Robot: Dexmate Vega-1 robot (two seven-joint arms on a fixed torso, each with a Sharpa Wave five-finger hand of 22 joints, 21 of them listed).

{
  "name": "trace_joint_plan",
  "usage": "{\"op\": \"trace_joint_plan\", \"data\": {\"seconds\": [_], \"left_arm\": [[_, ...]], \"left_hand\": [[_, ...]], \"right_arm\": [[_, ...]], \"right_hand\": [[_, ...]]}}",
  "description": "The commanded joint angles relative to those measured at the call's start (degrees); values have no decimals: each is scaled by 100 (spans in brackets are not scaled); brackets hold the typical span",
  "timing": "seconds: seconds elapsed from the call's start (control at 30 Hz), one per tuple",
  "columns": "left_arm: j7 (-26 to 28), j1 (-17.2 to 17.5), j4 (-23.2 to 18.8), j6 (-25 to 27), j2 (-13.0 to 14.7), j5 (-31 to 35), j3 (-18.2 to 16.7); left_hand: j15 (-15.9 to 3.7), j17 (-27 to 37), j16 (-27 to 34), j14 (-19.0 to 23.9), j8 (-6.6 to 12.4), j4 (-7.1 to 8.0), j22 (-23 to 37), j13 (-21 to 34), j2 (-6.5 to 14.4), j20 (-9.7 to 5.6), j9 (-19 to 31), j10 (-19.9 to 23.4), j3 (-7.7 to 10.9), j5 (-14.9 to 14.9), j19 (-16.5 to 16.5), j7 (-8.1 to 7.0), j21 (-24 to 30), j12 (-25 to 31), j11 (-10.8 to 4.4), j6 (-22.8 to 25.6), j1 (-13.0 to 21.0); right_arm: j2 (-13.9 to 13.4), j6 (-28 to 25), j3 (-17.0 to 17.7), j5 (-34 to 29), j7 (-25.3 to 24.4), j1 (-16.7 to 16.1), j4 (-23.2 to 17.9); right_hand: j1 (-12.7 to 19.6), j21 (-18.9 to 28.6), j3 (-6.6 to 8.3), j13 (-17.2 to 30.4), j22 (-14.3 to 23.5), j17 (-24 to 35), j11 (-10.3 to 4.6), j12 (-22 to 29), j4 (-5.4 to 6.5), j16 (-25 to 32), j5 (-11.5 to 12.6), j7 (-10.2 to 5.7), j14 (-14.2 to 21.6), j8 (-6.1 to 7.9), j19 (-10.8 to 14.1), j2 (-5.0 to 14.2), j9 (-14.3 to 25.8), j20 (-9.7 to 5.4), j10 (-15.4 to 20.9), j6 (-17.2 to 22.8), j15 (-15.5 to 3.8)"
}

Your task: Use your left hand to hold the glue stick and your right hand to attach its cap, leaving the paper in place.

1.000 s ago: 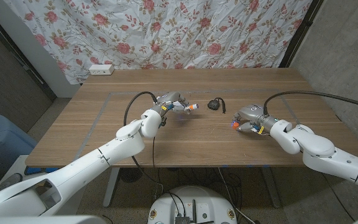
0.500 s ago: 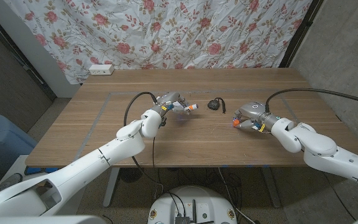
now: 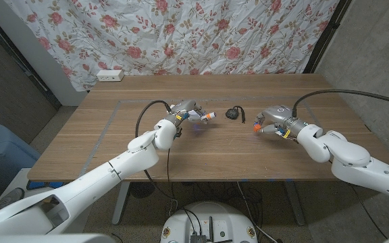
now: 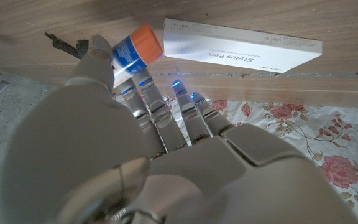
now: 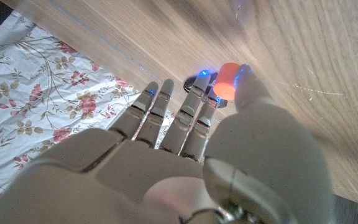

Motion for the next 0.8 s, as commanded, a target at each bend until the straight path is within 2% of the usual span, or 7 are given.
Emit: {"op": "trace_joint_plan", "data": {"seconds": [0.03, 0.37, 0.8], "left_arm": [[94, 13, 46, -157, -19, -92, -11], [128, 37, 105, -258, -79, -240, -45], [60, 32, 236, -524, -112, -644, -162]], "left_hand": [[-886, 15, 6, -25, 20, 20, 17, 34, 367, -44, 62, 307, 33, 27, 17, -22, 30, 12, -286, 292, 46], [-889, 16, 7, -23, 22, 19, 17, 33, 366, -33, 61, 308, 30, 27, 30, -27, 33, 11, -287, 304, 53], [-875, 15, 4, -28, 10, 21, 18, 32, 348, -29, 61, 287, 16, 24, 47, -74, 36, 2, -286, 284, 48]], "right_arm": [[-16, -115, 296, 419, -235, -146, -186], [1, -112, 448, 687, -446, -200, -258], [306, -262, 756, 1557, -608, -291, -297]], "right_hand": [[47, 43, -28, 14, 34, 10, -1, -22, 1, 27, 2, -1, 70, 50, 44, 75, 16, 6, 49, 63, -838], [48, 42, -49, 15, 34, 13, -1, -29, 2, 36, -6, 0, 77, 54, 55, 84, 16, 3, 71, 93, -839], [55, 27, -83, 15, 35, 14, 2, -46, -5, 35, -18, -4, 58, 40, 35, 81, 11, 1, 86, 97, -838]]}}
